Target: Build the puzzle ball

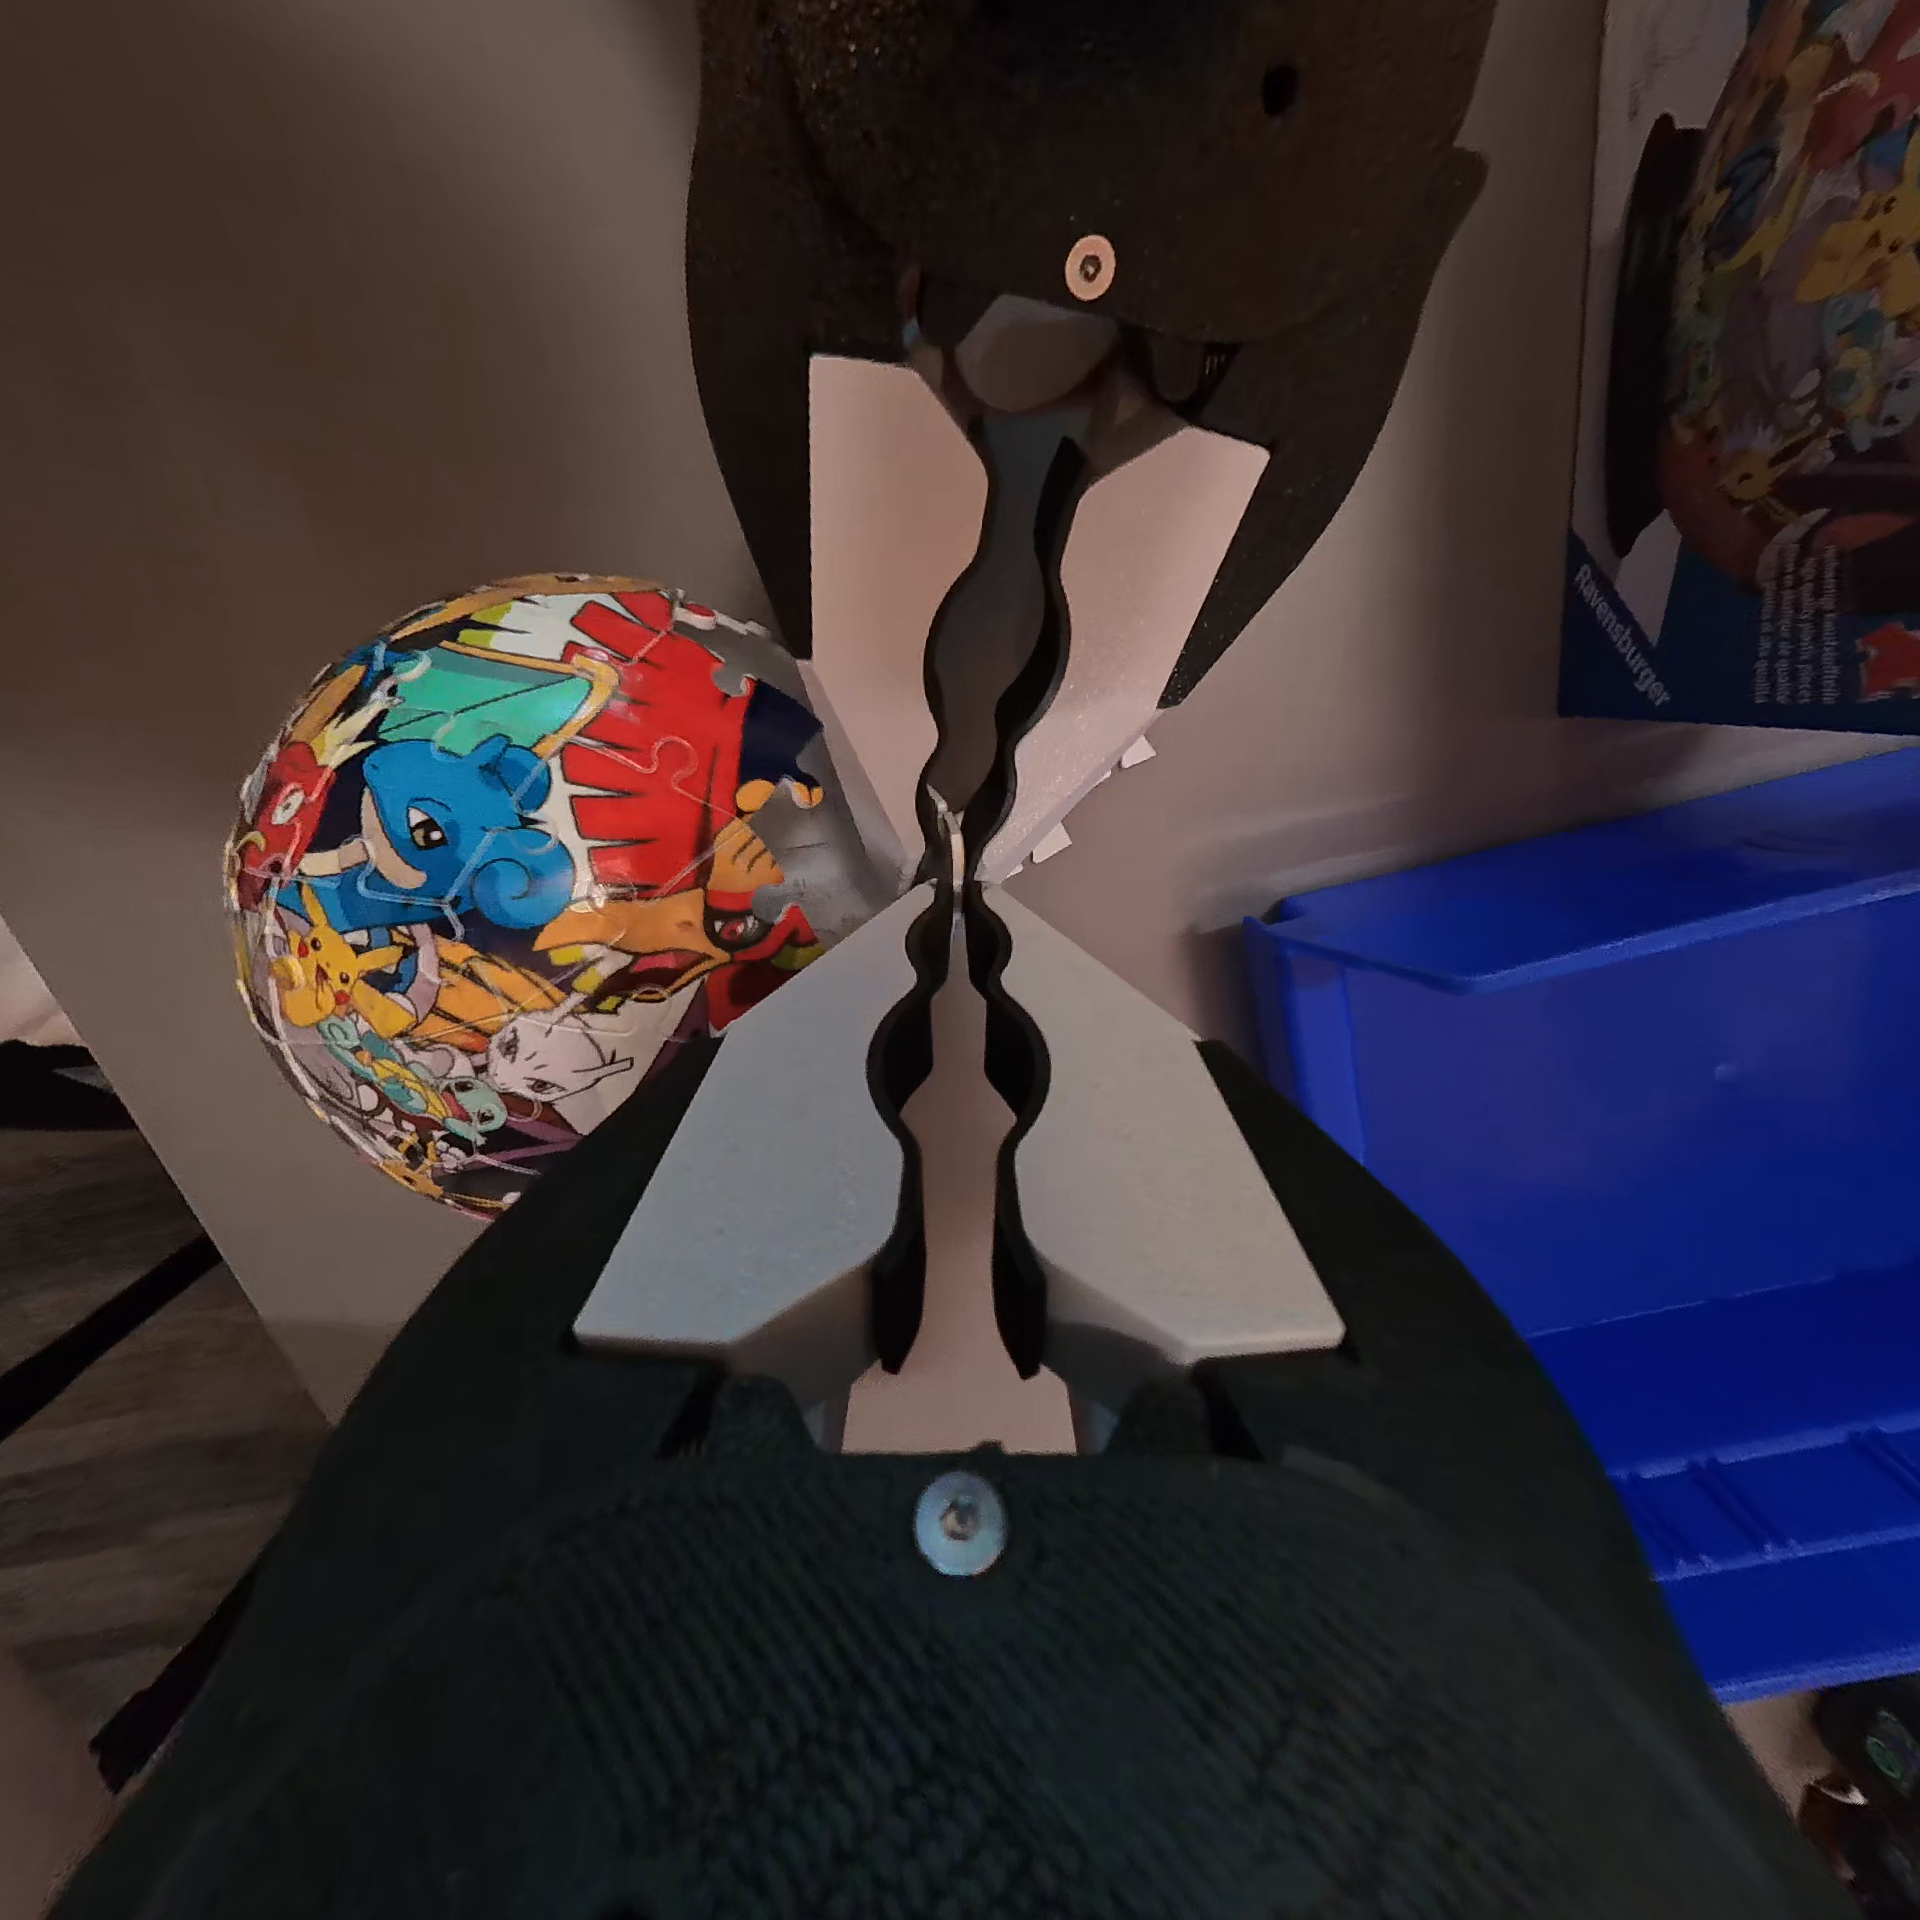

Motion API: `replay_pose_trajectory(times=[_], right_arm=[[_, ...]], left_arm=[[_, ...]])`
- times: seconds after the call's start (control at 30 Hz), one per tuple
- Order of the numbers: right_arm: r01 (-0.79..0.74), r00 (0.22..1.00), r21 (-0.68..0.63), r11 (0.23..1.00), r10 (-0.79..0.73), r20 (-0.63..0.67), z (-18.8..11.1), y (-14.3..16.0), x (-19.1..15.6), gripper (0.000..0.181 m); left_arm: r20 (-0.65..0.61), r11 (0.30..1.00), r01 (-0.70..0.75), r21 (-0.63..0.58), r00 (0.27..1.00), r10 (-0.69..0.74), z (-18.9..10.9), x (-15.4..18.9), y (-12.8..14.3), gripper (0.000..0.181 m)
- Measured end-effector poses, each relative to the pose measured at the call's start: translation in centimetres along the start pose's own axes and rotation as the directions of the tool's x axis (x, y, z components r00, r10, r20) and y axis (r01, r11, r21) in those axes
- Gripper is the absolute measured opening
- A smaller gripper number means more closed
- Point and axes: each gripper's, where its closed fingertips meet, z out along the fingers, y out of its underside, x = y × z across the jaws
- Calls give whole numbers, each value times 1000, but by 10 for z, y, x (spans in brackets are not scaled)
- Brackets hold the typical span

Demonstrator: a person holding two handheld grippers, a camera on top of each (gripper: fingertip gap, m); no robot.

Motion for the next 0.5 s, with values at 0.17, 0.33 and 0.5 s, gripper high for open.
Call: replay_pose_trajectory(times=[0.17,0.33,0.5], right_arm=[[36,999,-25,999,-36,-4,-1,0,-1,0],[49,999,-22,999,-49,3,-2,1,-2,0],[38,999,9,999,-38,8,-3,1,-2,0]], left_arm=[[17,1000,-17,-4,1000,17,0,0,-1,3],[30,1000,-6,8,1000,6,1,-1,-1,2],[36,1000,-4,28,999,3,2,-1,-2,2]])
